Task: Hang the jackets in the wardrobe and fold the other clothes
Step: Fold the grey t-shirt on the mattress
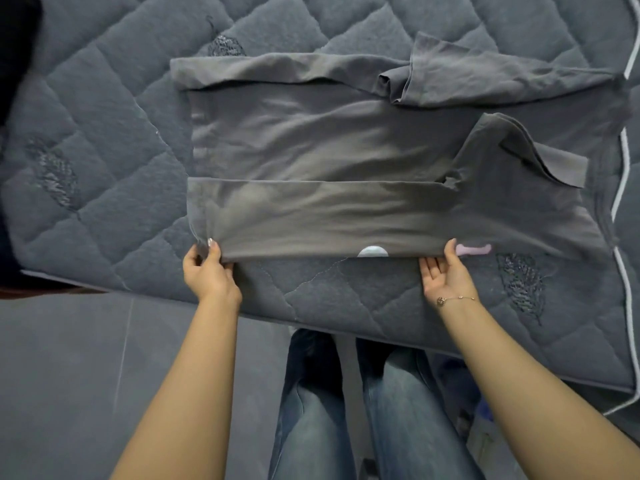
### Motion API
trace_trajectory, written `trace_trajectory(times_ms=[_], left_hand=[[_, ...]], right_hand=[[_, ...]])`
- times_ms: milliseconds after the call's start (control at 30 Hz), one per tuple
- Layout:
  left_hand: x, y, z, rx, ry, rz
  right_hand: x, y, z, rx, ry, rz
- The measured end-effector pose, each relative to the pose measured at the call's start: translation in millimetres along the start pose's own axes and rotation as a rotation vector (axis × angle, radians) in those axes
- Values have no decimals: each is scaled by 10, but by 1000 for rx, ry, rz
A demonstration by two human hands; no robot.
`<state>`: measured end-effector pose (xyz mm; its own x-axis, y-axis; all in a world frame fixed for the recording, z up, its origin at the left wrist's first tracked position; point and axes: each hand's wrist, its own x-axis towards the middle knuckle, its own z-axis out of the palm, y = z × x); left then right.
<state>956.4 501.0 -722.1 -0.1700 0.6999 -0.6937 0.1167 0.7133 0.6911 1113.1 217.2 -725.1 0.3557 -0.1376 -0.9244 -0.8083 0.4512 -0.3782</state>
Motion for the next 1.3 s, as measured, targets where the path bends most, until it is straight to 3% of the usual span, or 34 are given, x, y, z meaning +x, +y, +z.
trace_trajectory(times_ms=[200,333,500,600,667,733,800,867,1033,1300], left_hand=[[92,101,-189,194,-231,188],[211,194,-339,415,-337,209],[323,280,-438,595,-308,269],[203,250,-352,676,-183,344],[48,195,-264,551,-58,283],[-170,96,-148,332,35,68],[-467,-108,6,179,-38,-230],[-788,-360,184,82,-146,-367],[-1401,-882,737,-85,-321,-477],[-1632,-1286,1005,-129,-141,-324]], right_hand=[[1,-44,-102,-20,-80,-10],[-9,-62,-153,-52,-121,-11],[-1,-29,-166,-37,-137,-25],[-12,-58,-196,-13,-158,-17],[-18,-126,-263,27,-155,-12],[-9,-253,-372,78,-139,-15],[25,-434,-505,128,-117,-17],[81,-650,-624,147,-94,-16],[347,-1269,-752,163,-58,-60],[702,-1907,-1206,153,91,-131]])
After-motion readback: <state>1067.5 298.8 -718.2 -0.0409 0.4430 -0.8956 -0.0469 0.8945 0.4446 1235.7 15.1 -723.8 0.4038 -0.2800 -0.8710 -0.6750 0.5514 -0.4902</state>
